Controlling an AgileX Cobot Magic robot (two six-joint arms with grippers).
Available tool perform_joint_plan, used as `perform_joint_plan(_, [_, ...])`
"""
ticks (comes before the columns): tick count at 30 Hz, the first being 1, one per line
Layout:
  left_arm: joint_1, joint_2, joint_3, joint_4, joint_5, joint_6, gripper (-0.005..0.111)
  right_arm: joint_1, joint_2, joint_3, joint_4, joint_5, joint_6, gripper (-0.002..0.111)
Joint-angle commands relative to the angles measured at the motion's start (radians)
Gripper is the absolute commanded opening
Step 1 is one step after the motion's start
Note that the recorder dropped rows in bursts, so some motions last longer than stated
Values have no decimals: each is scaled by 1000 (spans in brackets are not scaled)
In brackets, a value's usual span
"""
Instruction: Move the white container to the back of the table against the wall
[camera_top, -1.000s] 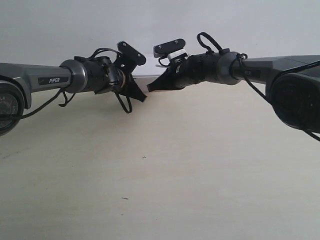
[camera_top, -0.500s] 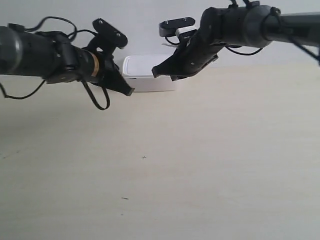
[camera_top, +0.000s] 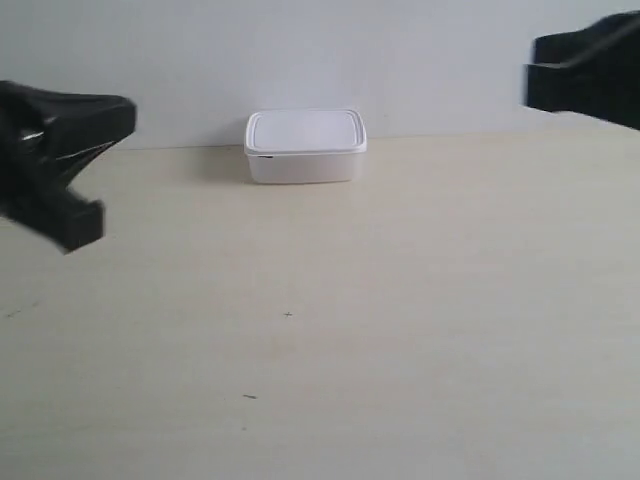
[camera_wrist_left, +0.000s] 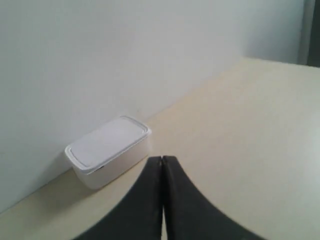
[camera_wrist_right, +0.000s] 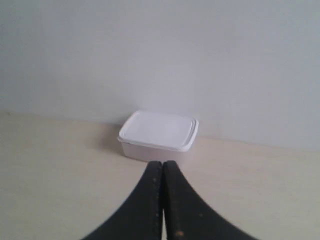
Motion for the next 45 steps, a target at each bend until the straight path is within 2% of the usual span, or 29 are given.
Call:
perform_joint_plan(1, [-25,-365,208,-20,-28,-54,0,1,-444,181,19,42,79,0])
perform_joint_plan(3, [-25,-515,261,-45,-40,-81,0,1,-595,240,19,60,93,0])
perform_joint_plan(5, [-25,-589,271,-53,-47,-90,0,1,-657,266,19,61,93,0])
perform_joint_plan(7, [-25,-595,271,-59,-50,-123,0,1,-664,267,19,61,113,0])
perform_joint_plan(10, [-25,-595,271,-30,1,-281,0,1,-666,267,24,124,190,0])
perform_joint_plan(21, [-28,-595,271,13,1,-281,0,1,-666,267,24,149,187,0])
perform_joint_plan(28, [-141,-605,271,13,9,-281,0,1,-666,267,24,149,187,0])
perform_joint_plan(31, [-152,-634,271,13,9,-281,0,-8,-684,267,24,149,188,0])
perform_joint_plan(35, [-110,-720,281,13,4,-281,0,-108,-748,267,24,149,188,0])
perform_joint_plan(39, [-10,-814,294,13,7,-281,0,-208,-833,267,24,149,188,0])
perform_joint_plan(41, [30,-843,294,13,7,-281,0,-226,-865,267,24,149,188,0])
perform_joint_plan(45, [62,-864,294,13,5,-281,0,-228,-896,267,24,149,188,0])
